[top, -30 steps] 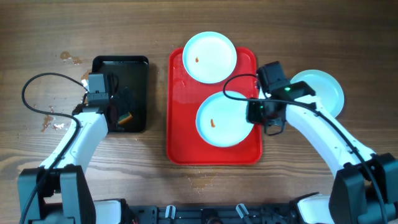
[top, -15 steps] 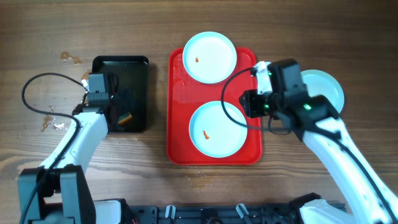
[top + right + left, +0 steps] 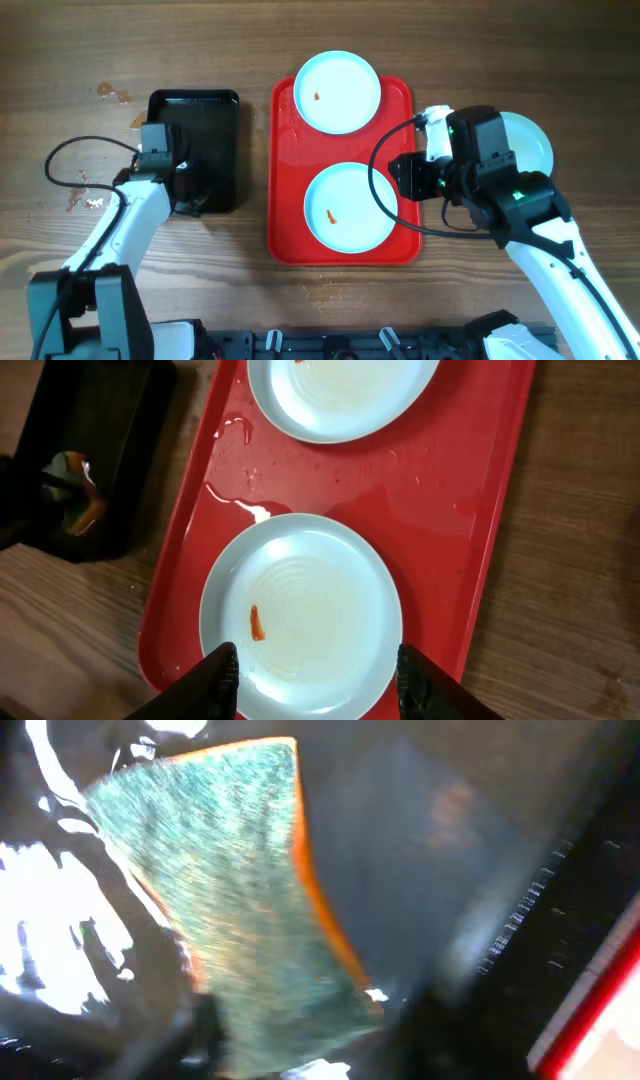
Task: Clean dirty plates on tray and stack at the side
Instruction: 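Pick up the sponge from the black tray with the left gripper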
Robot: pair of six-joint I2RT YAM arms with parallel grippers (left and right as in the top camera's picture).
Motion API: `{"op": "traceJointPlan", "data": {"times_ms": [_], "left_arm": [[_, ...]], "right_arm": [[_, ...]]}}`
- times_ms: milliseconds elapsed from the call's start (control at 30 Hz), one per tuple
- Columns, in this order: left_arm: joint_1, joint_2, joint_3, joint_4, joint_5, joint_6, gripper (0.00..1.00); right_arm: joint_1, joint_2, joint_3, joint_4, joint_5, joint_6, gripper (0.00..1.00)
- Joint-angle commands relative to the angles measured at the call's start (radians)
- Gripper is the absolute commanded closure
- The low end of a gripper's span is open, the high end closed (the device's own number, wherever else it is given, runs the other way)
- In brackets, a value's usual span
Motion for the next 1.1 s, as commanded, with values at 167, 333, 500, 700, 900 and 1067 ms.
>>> {"op": "traceJointPlan", "data": {"times_ms": [167,333,500,700,900,1067], "left_arm": [[0.012,0.041,-0.061,0.178,-0.109,0.098,0.70],[0.011,0.075,-0.085,0.272,-0.073,0.187,0.96],[-0.107,-0.032,-0.009,0.207,0.012,0.583,0.96],[-0.161,-0.047,-0.023,0.187,-0.121,0.522,0.42],[-0.156,0.055,-0.046,0.216,-0.121,0.385,0.66],[-0.141,0.183,-0.046,0.242,-0.117,0.207,0.96]], "right_arm": [[0.003,-0.004,0.014,-0.009,-0.014,0.017,0.50],[0.003,-0.004,0.014,-0.026,-0.014,0.017,0.53],[0.003,-0.004,0.014,-0.026,-0.013,0.026,0.53],[0.003,-0.004,0.014,-0.027,-0.013,0.042,0.54],[0.003,-0.004,0.014,-0.027,-0.013,0.042,0.54],[0.003,-0.004,0.014,-0.034,-0.017,0.043,0.54]]}}
